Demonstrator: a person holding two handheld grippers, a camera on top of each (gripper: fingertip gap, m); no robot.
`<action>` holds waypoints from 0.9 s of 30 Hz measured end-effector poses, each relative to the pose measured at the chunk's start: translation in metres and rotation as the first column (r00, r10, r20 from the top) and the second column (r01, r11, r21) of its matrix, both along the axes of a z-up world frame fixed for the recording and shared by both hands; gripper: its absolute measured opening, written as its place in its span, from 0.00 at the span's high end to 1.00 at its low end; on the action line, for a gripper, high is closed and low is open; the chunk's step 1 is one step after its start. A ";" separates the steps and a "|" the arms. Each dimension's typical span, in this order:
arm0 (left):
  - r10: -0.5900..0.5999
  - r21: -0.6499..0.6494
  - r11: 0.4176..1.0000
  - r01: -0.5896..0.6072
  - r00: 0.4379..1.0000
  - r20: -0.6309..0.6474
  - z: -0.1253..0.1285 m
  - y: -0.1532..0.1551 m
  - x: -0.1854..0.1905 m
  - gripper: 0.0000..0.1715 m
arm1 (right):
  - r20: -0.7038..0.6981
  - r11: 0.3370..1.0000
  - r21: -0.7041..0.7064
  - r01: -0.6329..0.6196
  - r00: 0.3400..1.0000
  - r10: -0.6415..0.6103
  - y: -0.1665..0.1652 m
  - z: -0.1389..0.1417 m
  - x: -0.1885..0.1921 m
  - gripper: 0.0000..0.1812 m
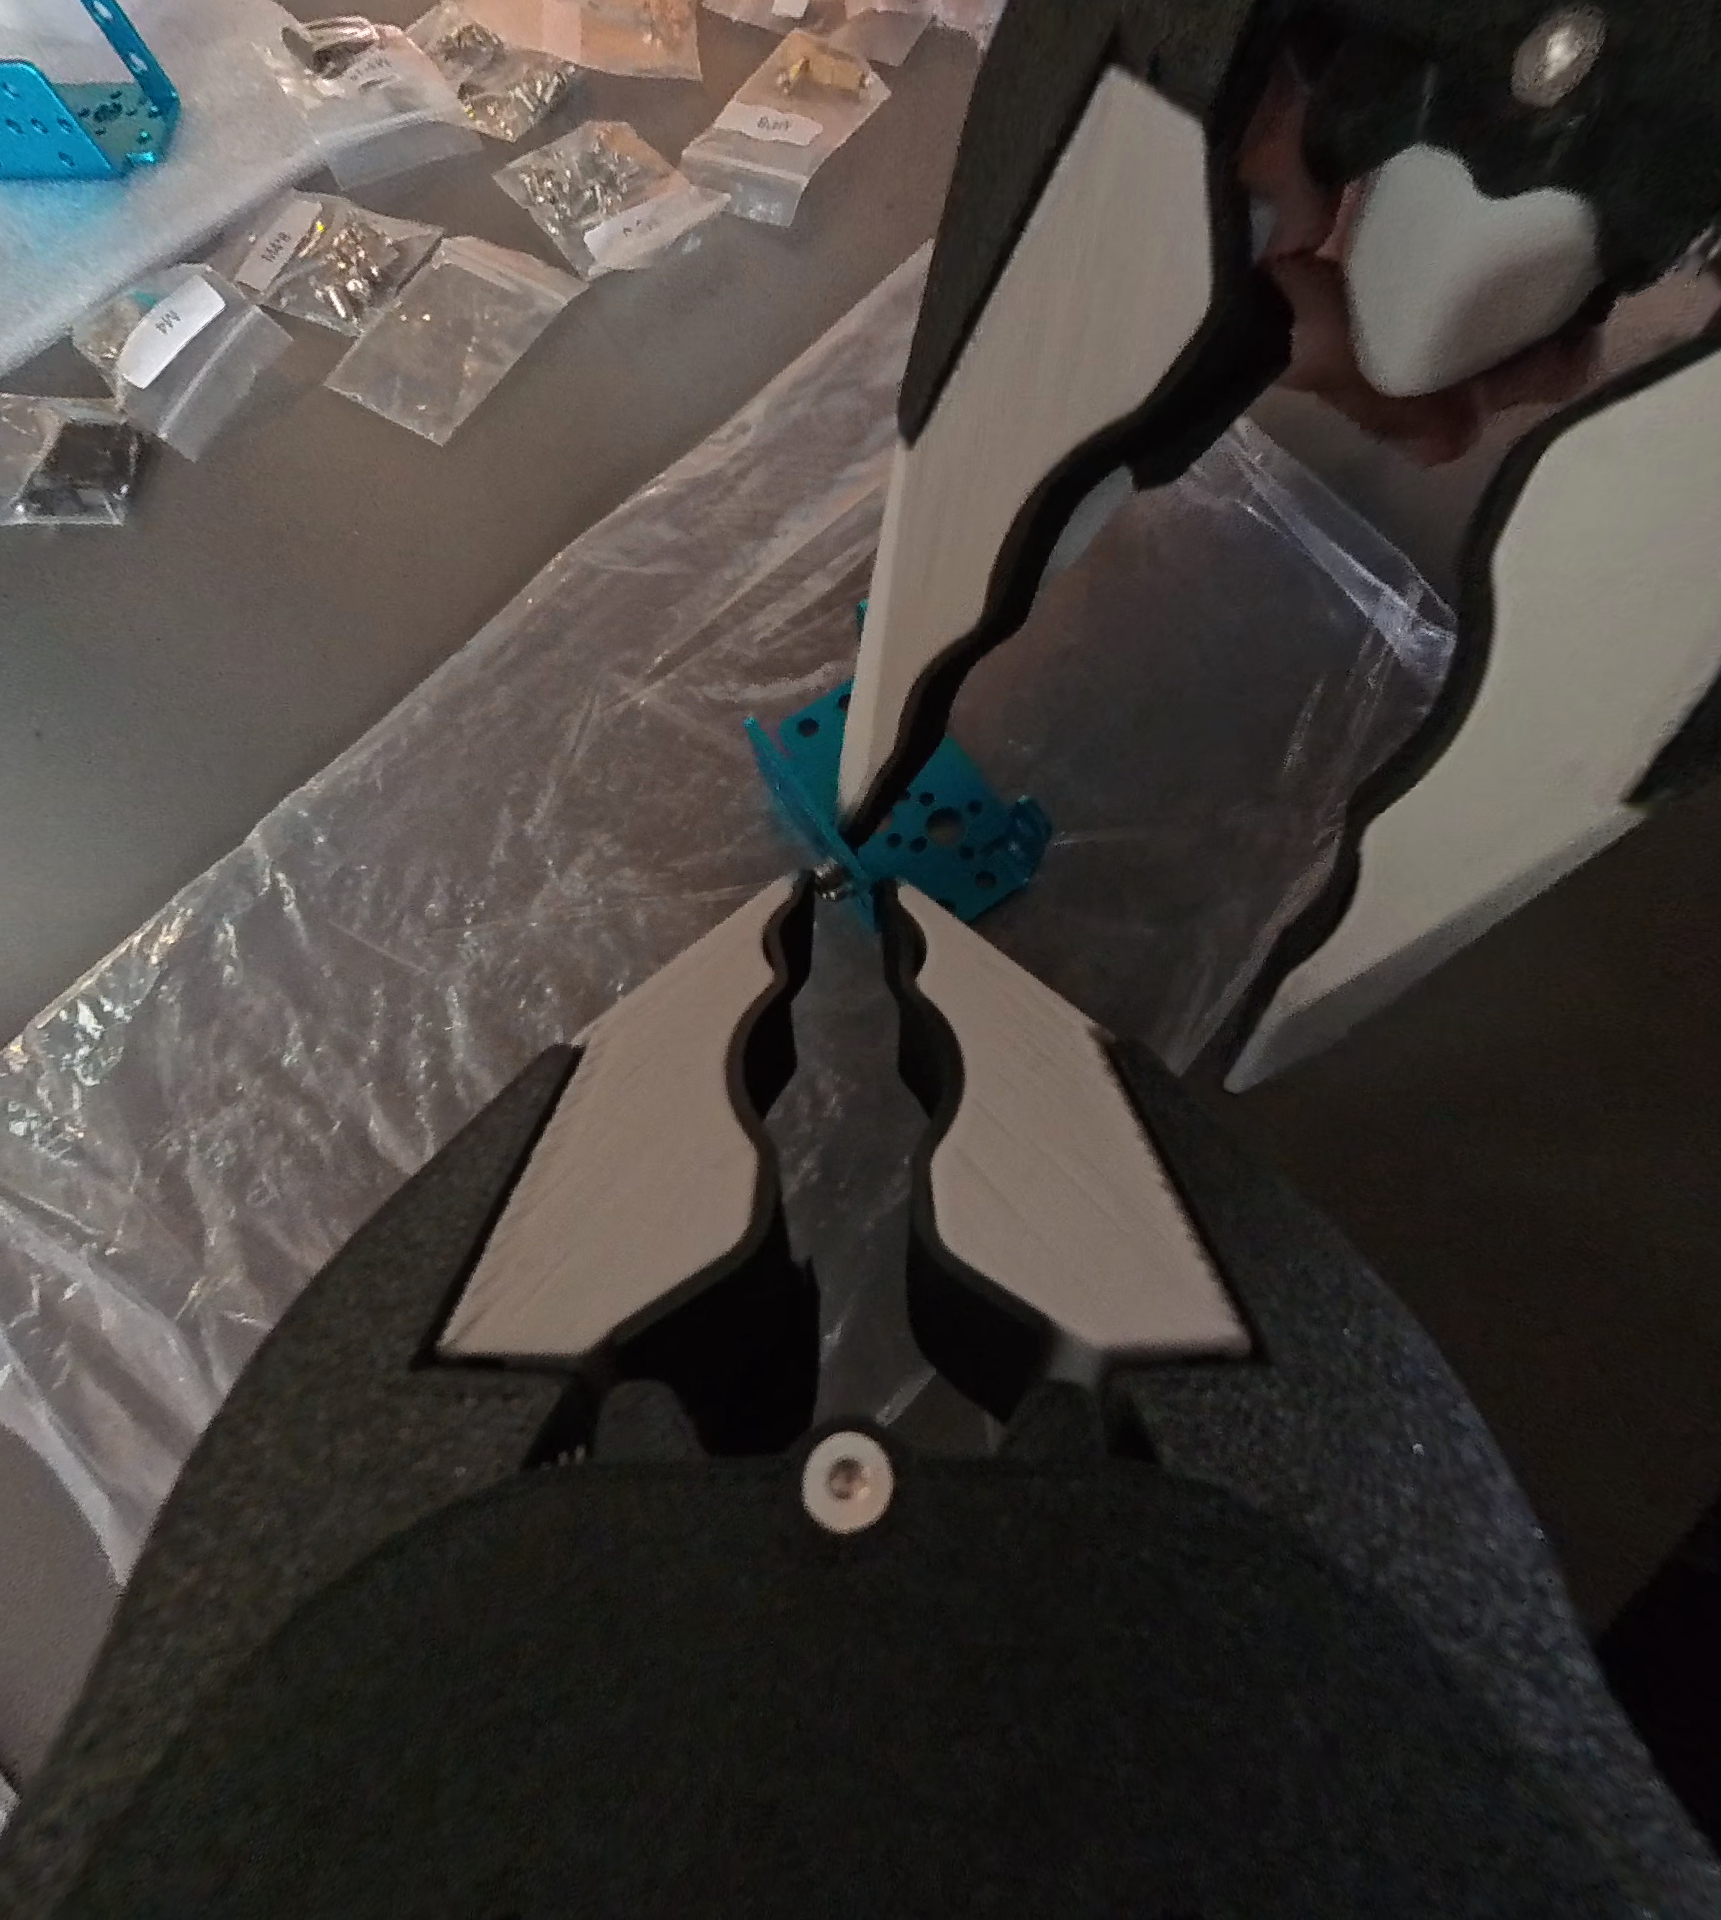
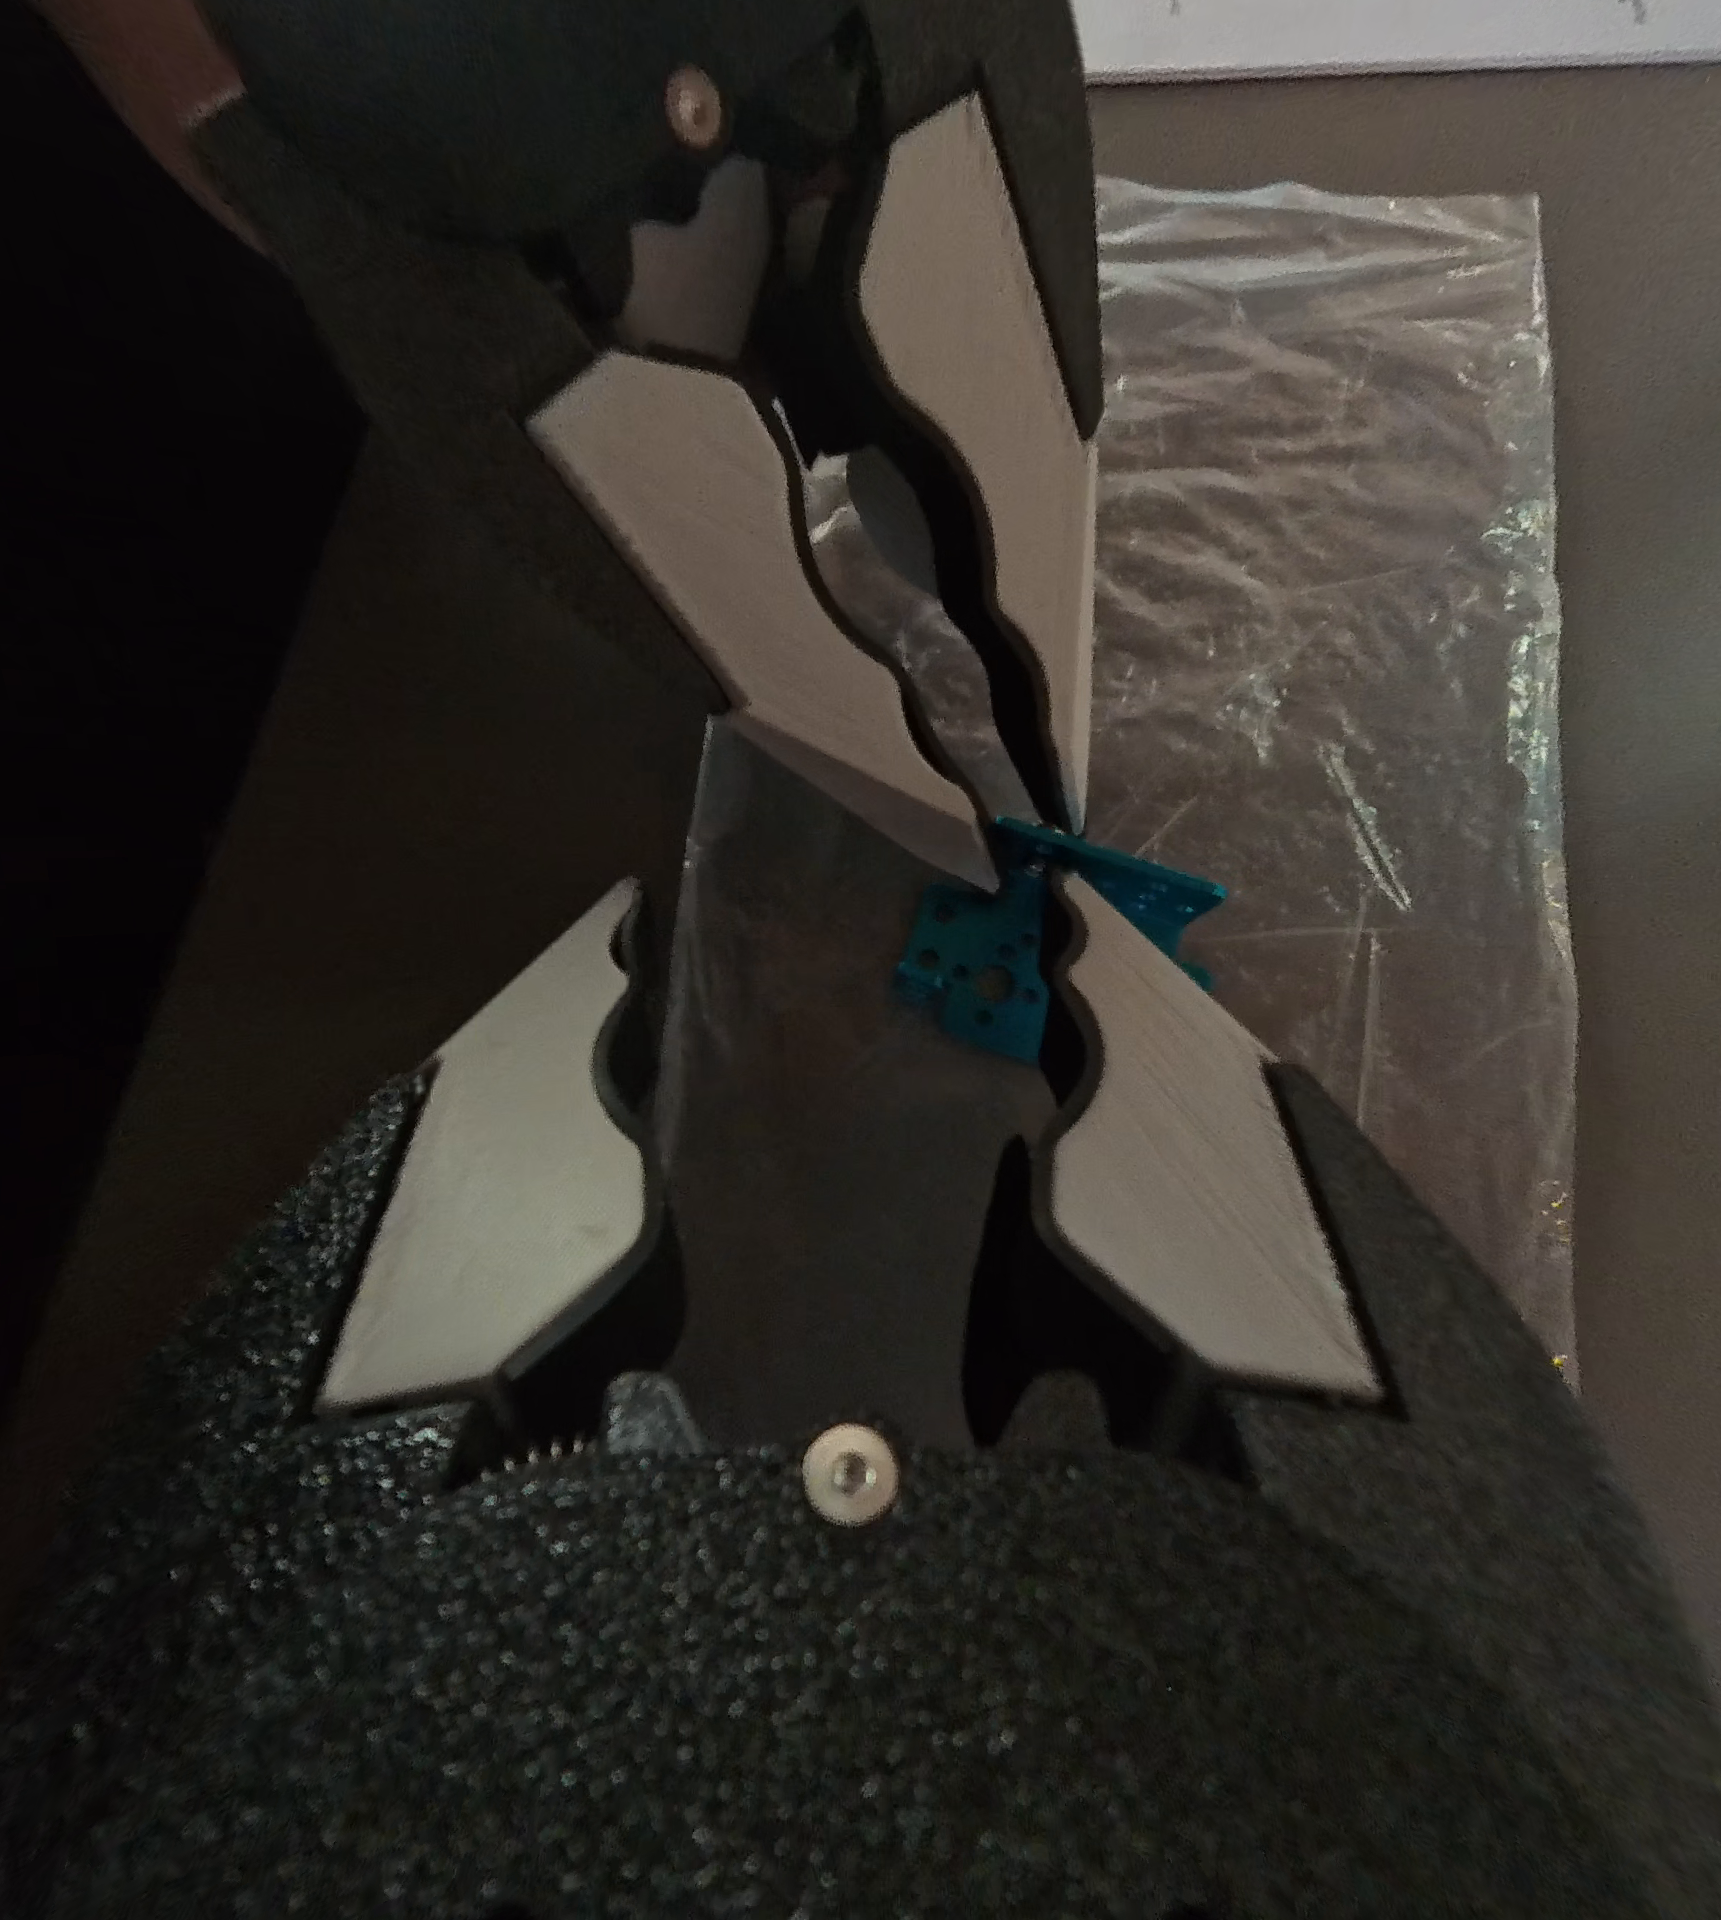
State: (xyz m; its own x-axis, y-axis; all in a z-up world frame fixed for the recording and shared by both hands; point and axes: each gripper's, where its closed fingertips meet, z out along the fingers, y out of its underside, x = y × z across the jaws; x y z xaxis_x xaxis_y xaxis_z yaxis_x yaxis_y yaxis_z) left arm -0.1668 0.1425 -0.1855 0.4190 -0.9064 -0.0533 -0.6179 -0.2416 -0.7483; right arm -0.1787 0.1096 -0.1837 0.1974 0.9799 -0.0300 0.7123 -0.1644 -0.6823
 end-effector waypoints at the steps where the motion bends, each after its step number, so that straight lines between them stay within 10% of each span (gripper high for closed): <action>1: -0.001 0.000 1.000 0.001 1.000 0.004 0.001 0.000 0.000 0.93 | 0.003 1.000 -0.001 0.000 1.000 0.000 0.000 -0.001 0.000 0.60; 27: 0.008 0.005 1.000 -0.008 1.000 -0.002 -0.001 0.002 0.000 0.94 | -0.023 0.991 -0.126 0.039 0.999 -0.042 -0.006 0.004 -0.005 0.51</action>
